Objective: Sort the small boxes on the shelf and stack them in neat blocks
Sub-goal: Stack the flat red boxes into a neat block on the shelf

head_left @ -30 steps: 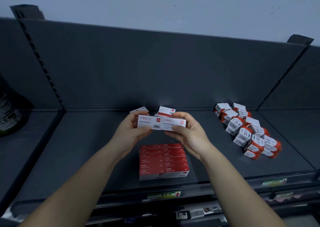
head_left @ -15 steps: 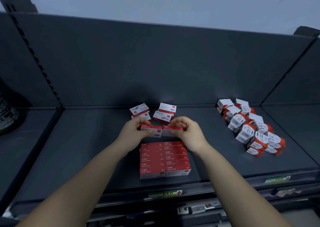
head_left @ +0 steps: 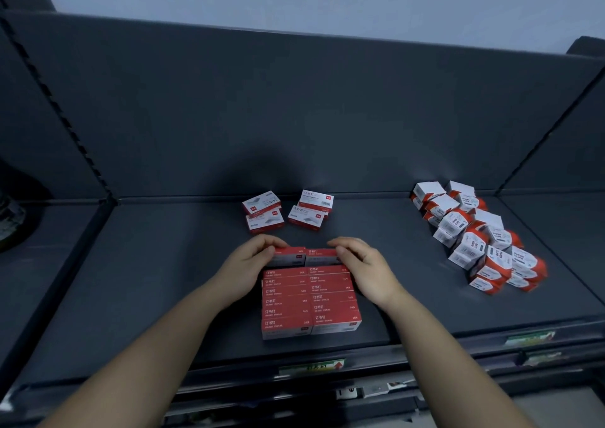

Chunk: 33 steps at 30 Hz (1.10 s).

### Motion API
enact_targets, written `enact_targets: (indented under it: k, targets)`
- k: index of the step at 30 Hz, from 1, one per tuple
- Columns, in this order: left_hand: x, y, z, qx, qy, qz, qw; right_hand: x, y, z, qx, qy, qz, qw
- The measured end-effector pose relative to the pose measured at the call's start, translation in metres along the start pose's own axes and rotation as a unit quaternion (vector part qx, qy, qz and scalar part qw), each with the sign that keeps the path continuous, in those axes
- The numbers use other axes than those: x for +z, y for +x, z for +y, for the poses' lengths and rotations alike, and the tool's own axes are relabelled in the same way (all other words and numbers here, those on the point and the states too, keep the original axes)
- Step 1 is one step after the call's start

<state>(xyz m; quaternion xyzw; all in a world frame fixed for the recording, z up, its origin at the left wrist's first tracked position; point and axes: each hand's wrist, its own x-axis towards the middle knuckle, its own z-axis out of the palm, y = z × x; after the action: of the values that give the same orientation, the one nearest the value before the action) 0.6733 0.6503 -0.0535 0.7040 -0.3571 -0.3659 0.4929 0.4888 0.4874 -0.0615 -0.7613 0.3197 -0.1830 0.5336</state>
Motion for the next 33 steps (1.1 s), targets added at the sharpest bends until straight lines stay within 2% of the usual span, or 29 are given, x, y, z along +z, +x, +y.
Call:
enact_targets:
  k: [3,9,28,30,33]
  targets:
    - [0.000,-0.001,-0.001,0.002,-0.004,-0.005,1.000,-0.003,-0.002,0.005,0.019,0.045,-0.005,0.999]
    - [-0.001,-0.005,-0.008,0.032,-0.004,-0.002,0.999,-0.002,-0.005,0.004,-0.006,0.073,-0.018,0.997]
    - [-0.003,-0.005,-0.013,0.043,-0.057,-0.022,0.997,-0.002,-0.008,0.000,-0.012,0.062,-0.029,0.998]
    - [-0.005,-0.003,-0.010,0.054,-0.081,-0.005,0.995,-0.003,-0.005,-0.001,-0.004,0.072,-0.020,0.997]
    - [-0.013,0.004,-0.008,0.054,-0.098,0.083,0.990,-0.007,0.006,-0.007,0.020,0.073,0.005,0.997]
